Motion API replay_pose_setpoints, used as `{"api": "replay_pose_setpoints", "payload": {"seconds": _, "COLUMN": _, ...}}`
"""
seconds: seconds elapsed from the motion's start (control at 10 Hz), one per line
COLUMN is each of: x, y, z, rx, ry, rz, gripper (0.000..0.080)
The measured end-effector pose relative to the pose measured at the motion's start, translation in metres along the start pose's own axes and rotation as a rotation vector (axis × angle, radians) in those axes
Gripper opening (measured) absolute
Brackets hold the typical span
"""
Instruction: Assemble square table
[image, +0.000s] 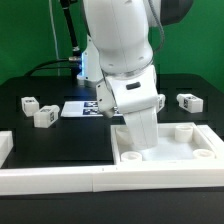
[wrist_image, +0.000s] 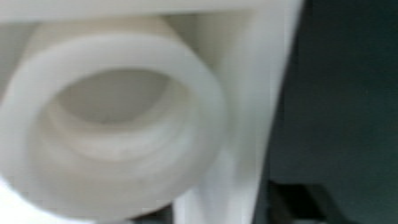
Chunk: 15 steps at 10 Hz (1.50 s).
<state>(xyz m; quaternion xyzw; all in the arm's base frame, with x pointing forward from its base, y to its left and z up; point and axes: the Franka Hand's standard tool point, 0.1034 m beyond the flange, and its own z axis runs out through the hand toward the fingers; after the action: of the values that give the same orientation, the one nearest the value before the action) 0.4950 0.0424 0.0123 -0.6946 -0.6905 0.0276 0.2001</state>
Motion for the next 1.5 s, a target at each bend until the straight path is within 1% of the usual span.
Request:
{"api": "replay_pose_setpoints", "payload": {"seconds": 0.1, "x": 0.0, "y": 0.001, "z": -0.002, "rx": -0.004, "ry": -0.001, "rz": -0.001, "gripper": 0.0312}}
{"api": "replay_pose_setpoints", "payload": {"seconds": 0.2, "x": 0.0, "y": 0.001, "z": -0.004, "rx": -0.007, "ry": -0.002, "rz": -0.001, "gripper": 0.0514}}
{"api": "replay_pose_setpoints", "payload": {"seconds": 0.3, "x": 0.0, "y": 0.001, "z": -0.005, "rx": -0.009, "ry": -0.003, "rz": -0.002, "gripper": 0.0607}}
{"api": "replay_pose_setpoints", "payload": {"seconds": 0.4, "x": 0.0, "y": 0.002, "z": -0.005, "rx": -0.009, "ry": -0.003, "rz": -0.002, "gripper": 0.0607}}
{"api": "replay_pose_setpoints", "payload": {"seconds": 0.5, "x": 0.0, "y": 0.002, "z": -0.005, "rx": -0.01, "ry": -0.003, "rz": -0.002, "gripper": 0.0641}}
{"api": "replay_pose_setpoints", "payload": {"seconds": 0.6, "x": 0.0, "y": 0.002, "z": -0.005, "rx": -0.01, "ry": -0.003, "rz": -0.002, "gripper": 0.0647}}
{"api": "replay_pose_setpoints", "payload": {"seconds": 1.1, "x": 0.001, "y": 0.001, "z": -0.007, "rx": -0.008, "ry": -0.003, "rz": 0.01, "gripper": 0.0649}}
{"api": "replay_pose_setpoints", "payload": {"seconds": 1.2, "x": 0.008, "y": -0.005, "z": -0.018, "rx": 0.004, "ry": -0.011, "rz": 0.057, "gripper": 0.0649}}
{"api": "replay_pose_setpoints", "payload": {"seconds": 1.3, "x": 0.018, "y": -0.013, "z": -0.031, "rx": -0.005, "ry": -0.024, "rz": 0.086, "gripper": 0.0649}}
{"api": "replay_pose_setpoints", "payload": {"seconds": 1.4, "x": 0.027, "y": -0.022, "z": -0.038, "rx": -0.014, "ry": -0.033, "rz": 0.134, "gripper": 0.0649}}
{"api": "replay_pose_setpoints", "payload": {"seconds": 1.5, "x": 0.039, "y": -0.03, "z": -0.045, "rx": -0.021, "ry": -0.043, "rz": 0.185, "gripper": 0.0649}}
